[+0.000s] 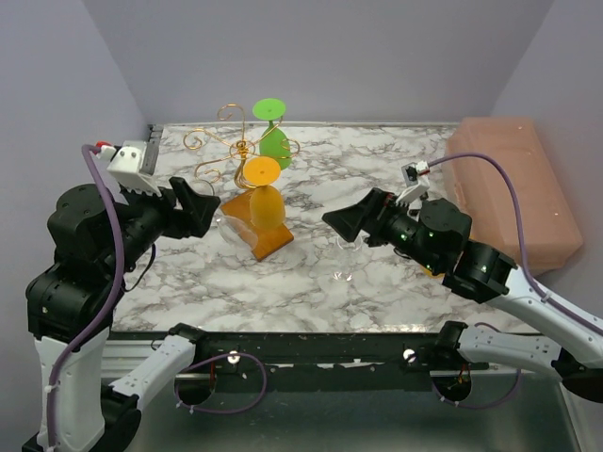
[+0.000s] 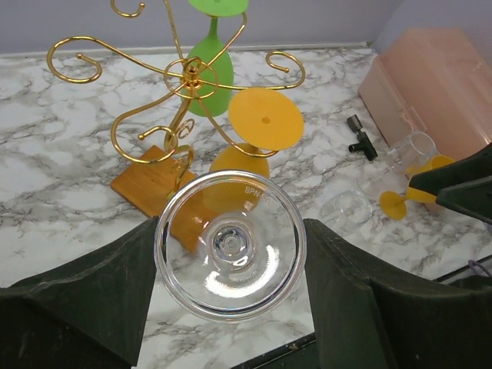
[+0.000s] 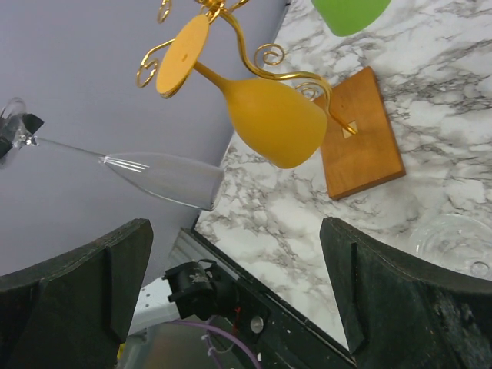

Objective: Take the wine glass off the wine glass rack

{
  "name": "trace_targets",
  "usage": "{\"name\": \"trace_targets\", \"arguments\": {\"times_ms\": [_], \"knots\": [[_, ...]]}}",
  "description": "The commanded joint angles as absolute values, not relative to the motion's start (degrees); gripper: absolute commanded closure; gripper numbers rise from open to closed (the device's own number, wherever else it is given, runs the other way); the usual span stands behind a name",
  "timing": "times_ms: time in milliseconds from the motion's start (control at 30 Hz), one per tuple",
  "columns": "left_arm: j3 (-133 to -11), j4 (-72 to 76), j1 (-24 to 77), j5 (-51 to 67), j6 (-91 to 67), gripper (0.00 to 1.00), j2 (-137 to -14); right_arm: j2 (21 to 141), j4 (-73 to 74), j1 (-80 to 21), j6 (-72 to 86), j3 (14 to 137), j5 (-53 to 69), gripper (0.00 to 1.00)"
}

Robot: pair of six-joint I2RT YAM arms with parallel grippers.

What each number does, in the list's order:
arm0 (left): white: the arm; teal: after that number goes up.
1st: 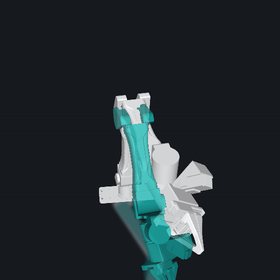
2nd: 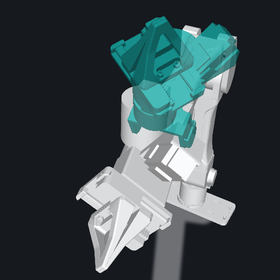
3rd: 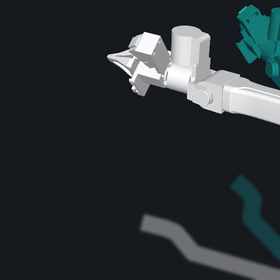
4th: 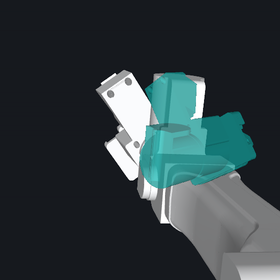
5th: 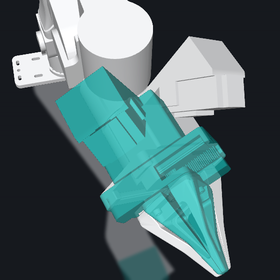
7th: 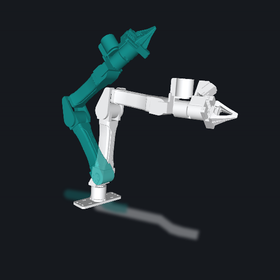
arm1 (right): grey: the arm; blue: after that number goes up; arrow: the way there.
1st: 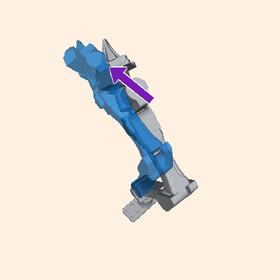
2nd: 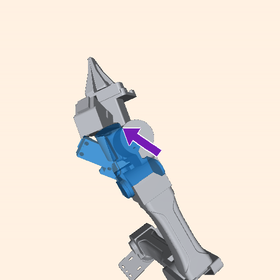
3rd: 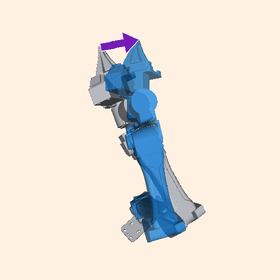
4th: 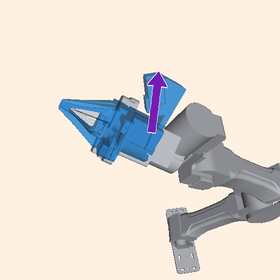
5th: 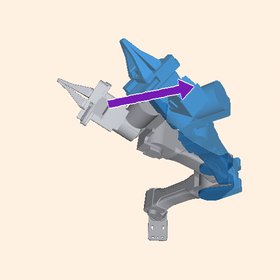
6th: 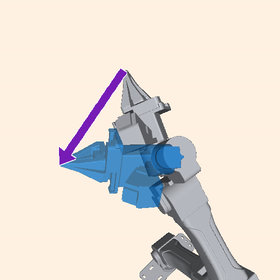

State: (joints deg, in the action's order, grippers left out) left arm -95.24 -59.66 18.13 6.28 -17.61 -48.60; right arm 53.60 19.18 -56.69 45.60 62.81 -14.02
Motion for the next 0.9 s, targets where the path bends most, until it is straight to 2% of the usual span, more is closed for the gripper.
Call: {"name": "trace_targets", "arguments": {"times_ms": [0, 467, 867], "knots": [[-97.7, -58.8, 18.4, 11.2, -20.7, 0.60, -47.0, 51.0, 9.4, -57.0, 50.1, 58.9, -9.9, 0.00], [-92.1, -45.7, 18.4, 20.5, -31.7, 0.69, -44.0, 49.1, -5.0, -57.0, 57.8, 50.6, -4.9, 0.00], [-91.8, -38.7, 18.4, 23.3, -37.3, 0.70, -46.3, 48.4, -11.2, -57.0, 62.4, 45.9, -4.6, 0.00]]}}
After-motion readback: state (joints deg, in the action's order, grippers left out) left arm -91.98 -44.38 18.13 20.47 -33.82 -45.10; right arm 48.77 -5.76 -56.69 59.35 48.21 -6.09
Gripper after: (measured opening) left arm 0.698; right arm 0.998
